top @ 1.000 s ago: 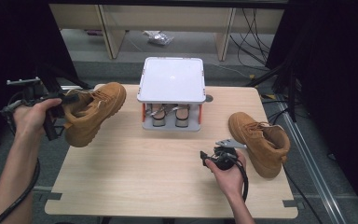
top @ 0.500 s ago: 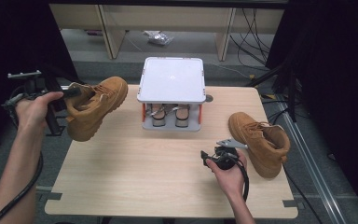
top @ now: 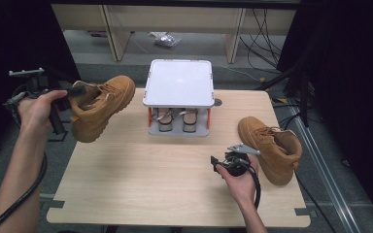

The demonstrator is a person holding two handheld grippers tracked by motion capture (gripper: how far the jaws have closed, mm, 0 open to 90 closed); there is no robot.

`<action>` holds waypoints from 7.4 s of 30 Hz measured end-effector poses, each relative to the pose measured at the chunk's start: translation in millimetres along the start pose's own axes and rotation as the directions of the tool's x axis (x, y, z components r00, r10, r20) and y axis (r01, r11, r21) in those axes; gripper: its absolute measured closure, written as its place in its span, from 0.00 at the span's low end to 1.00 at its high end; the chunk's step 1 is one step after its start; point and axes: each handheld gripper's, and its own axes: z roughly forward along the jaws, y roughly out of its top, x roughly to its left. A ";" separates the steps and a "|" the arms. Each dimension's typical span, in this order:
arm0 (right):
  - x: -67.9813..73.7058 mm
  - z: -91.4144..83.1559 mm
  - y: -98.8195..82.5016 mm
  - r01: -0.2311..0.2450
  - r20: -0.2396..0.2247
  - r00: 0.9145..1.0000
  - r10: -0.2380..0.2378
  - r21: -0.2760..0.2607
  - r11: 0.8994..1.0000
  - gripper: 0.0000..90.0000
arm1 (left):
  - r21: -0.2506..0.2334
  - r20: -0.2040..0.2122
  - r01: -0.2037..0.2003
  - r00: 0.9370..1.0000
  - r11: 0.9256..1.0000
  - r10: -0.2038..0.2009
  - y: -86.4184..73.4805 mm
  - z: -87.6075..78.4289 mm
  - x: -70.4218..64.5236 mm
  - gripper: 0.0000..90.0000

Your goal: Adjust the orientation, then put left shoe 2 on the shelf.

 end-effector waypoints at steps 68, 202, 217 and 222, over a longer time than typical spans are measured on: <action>-1.6 -0.8 -0.4 -0.025 -0.013 1.000 0.025 -0.013 1.000 0.44 | -0.058 0.082 0.048 0.996 0.997 -0.043 40.4 31.5 -43.4 0.91; -3.3 4.3 -8.9 -0.051 0.008 0.999 0.051 0.035 0.998 0.41 | -0.133 0.125 -0.054 0.990 0.990 0.071 50.1 107.7 -106.7 0.58; 31.0 -7.2 34.0 0.006 -0.105 0.994 -0.015 -0.087 0.996 1.00 | 0.004 0.093 -0.144 0.985 0.990 0.143 -36.4 100.4 -41.9 0.99; 58.7 7.9 67.9 0.087 -0.143 0.984 -0.104 -0.121 0.989 1.00 | -0.001 0.093 -0.191 0.977 0.982 0.190 -48.1 109.7 -43.1 1.00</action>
